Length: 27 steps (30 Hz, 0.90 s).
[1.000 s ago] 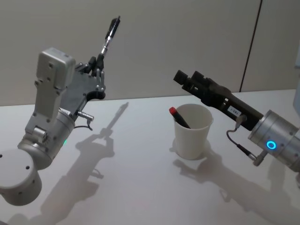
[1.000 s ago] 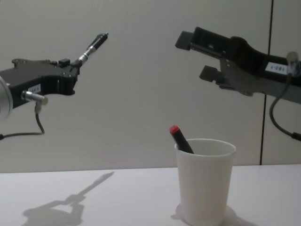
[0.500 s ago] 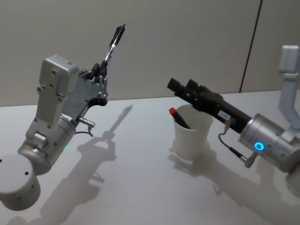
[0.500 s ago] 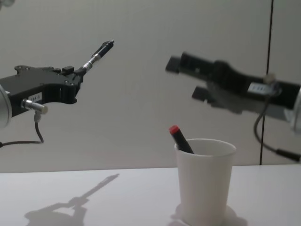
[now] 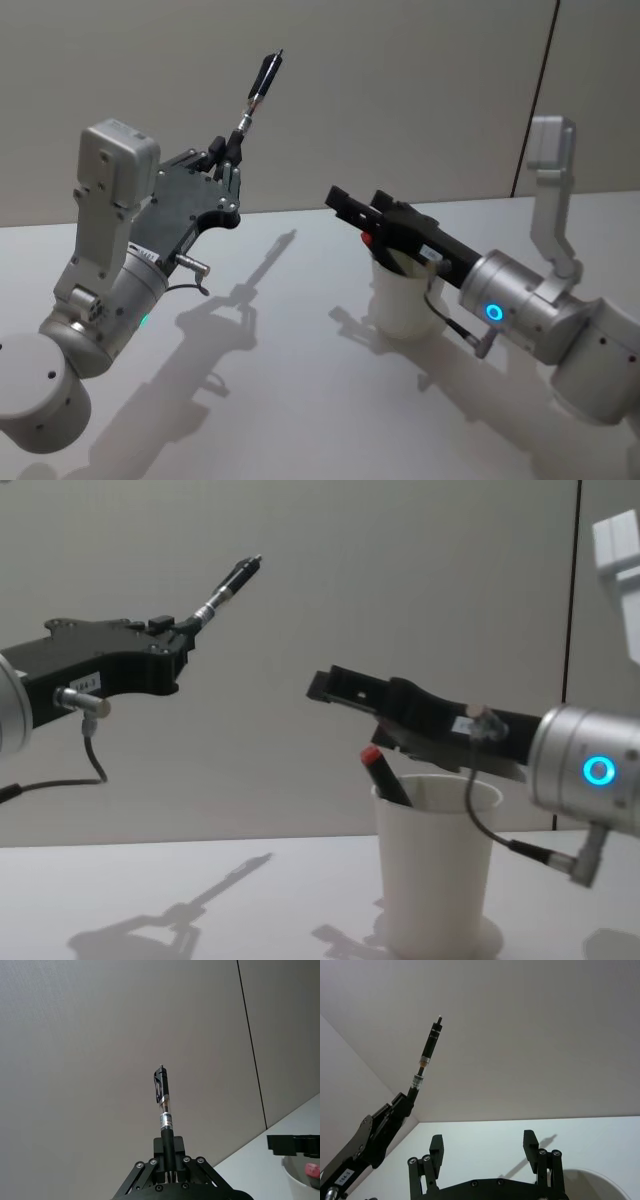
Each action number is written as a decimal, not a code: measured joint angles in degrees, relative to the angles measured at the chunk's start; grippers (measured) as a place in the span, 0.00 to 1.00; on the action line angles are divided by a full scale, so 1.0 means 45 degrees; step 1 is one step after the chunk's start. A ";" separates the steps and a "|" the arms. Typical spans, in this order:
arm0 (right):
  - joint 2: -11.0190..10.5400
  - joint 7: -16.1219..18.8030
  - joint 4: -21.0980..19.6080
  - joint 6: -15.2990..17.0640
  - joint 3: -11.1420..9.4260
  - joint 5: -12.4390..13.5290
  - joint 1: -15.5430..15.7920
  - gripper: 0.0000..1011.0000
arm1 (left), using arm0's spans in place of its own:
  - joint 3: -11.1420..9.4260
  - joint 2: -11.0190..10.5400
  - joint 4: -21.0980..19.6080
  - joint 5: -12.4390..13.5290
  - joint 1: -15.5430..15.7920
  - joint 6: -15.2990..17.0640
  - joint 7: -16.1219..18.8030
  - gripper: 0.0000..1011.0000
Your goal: Place the pen into the pen holder.
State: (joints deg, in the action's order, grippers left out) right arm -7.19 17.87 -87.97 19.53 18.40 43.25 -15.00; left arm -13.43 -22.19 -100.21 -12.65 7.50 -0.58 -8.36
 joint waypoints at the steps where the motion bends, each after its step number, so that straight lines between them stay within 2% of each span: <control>1: 0.0056 -0.0013 0.0058 -0.0032 0.0027 0.0010 -0.0041 0.99 | -0.0003 0.0002 -0.0007 -0.0030 -0.0015 -0.0008 -0.0026 0.11; 9: 0.0348 0.0067 0.0148 -0.0362 0.0150 0.0426 -0.0298 0.99 | -0.0028 0.0022 -0.0044 -0.0195 -0.0130 -0.0020 -0.0188 0.11; 20: 0.0557 0.0344 -0.0535 -0.0768 0.0136 0.1247 -0.0622 0.99 | -0.0046 0.0066 -0.0033 -0.0338 -0.0212 -0.0065 -0.0363 0.11; 27: 0.0639 -0.0117 -0.0652 -0.0614 0.0176 0.1382 -0.0747 0.99 | -0.0056 0.0078 -0.0020 -0.0384 -0.0232 -0.0078 -0.0409 0.11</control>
State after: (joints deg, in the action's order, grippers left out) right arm -4.31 17.35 -90.90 16.77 19.19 49.47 -18.36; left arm -13.69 -21.84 -100.31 -14.38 6.45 -0.93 -10.20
